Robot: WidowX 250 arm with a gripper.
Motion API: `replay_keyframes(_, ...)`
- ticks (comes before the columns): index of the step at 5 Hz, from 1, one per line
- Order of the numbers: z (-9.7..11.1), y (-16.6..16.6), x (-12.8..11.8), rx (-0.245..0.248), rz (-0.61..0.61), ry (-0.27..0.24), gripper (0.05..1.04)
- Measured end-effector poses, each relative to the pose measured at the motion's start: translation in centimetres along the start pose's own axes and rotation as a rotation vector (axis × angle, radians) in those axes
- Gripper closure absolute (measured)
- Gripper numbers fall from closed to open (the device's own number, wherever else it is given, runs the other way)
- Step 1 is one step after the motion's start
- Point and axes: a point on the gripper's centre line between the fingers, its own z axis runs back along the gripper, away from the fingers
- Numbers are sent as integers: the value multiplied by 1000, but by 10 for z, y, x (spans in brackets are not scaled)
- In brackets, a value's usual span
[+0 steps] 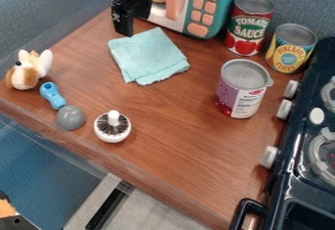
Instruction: Move the white mushroom to the top right of the table
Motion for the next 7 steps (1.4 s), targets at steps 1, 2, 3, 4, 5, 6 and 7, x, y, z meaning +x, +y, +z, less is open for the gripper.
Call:
replay_keyframes(1,-17,6,-2,53,0,3,84)
replay_keyframes(2,-16,22,3,154,12,-34,85)
replay_keyframes(3,-9,44,-2,142,53,-23,85)
replay_keyframes(4,7,79,-13,114,78,-14,86)
replay_keyframes(5,14,118,-27,126,117,27,85)
replay_keyframes(6,19,147,-51,103,81,43,85)
replay_keyframes(7,10,156,-65,140,51,51,85)
